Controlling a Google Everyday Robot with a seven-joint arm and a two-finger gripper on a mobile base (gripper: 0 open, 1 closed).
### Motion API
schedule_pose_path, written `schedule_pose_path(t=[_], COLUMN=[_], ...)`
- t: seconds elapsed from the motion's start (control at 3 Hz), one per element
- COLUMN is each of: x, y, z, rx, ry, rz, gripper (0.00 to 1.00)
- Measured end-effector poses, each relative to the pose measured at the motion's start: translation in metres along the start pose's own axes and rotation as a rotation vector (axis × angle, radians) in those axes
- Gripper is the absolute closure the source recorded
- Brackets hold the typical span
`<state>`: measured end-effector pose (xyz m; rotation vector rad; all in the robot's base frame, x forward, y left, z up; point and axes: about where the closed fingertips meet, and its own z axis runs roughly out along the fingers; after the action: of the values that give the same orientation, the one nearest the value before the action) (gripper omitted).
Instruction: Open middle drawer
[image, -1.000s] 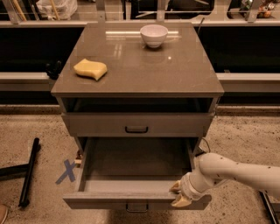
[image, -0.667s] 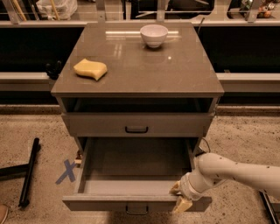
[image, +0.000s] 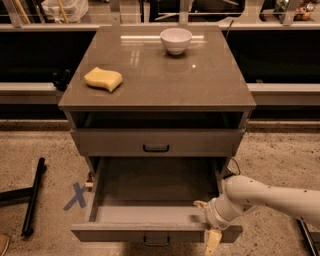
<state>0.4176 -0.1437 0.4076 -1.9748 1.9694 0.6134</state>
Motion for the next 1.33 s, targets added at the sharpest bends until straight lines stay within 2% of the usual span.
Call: schedule_pose_path(t=[0.33,0.67,1.0,1.33], x=[0.001,-0.004,-0.007,-0.008], y=[-0.006,-0.017,-0.027,-0.036], z=[-0.019,-0.065,-0.114,-0.141], rx=[0.02,0.087,0.161,0.206], ry=[-0.041,-0.087,-0.1,-0.099], rz=[-0.007,-0.025,-0.028,-0.028], gripper=[0.0,0.0,0.0,0.0])
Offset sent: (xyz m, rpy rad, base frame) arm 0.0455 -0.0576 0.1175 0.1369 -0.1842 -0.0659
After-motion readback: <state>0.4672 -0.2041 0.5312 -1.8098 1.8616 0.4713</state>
